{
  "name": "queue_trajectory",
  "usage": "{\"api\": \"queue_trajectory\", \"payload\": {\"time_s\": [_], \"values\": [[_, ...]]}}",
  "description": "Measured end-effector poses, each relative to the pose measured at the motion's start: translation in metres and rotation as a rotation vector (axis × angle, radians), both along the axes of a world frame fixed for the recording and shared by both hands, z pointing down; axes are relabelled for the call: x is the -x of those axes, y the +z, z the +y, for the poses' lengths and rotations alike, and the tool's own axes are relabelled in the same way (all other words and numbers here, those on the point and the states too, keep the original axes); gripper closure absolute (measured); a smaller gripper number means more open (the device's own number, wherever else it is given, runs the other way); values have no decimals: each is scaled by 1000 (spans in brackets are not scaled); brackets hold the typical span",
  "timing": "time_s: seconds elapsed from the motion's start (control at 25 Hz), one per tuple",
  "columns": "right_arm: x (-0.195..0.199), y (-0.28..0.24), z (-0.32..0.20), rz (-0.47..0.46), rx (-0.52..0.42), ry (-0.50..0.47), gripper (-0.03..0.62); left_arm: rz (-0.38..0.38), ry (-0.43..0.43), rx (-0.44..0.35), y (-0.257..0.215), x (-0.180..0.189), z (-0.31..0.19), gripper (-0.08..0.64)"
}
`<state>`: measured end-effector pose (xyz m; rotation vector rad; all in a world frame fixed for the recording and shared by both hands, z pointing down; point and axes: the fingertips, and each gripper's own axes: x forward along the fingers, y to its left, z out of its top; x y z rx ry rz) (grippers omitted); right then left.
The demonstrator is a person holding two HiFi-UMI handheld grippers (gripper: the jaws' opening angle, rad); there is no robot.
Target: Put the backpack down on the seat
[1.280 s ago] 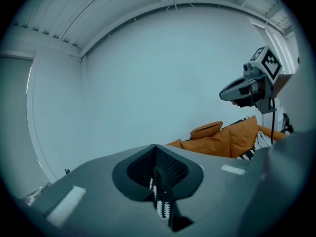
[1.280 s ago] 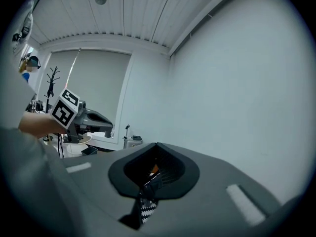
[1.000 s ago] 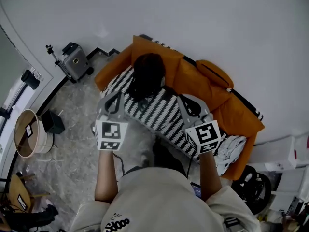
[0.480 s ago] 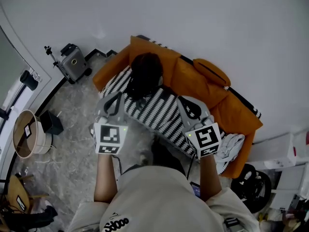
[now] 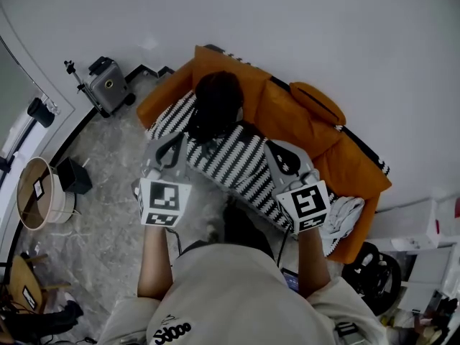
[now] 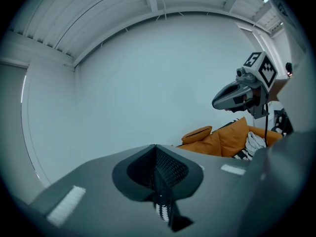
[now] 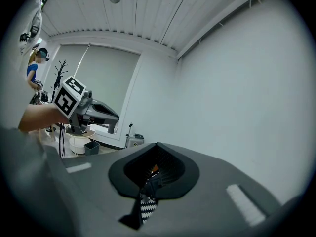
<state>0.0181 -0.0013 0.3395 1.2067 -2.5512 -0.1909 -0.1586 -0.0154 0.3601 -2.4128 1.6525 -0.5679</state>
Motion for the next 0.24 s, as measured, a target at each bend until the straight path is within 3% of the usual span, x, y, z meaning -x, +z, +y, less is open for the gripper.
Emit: {"api": "queue_trajectory", "payload": {"time_s": [0.24], "values": [[1, 5, -15, -5, 2, -7, 592, -13, 38, -26, -6, -3, -16, 548]]}}
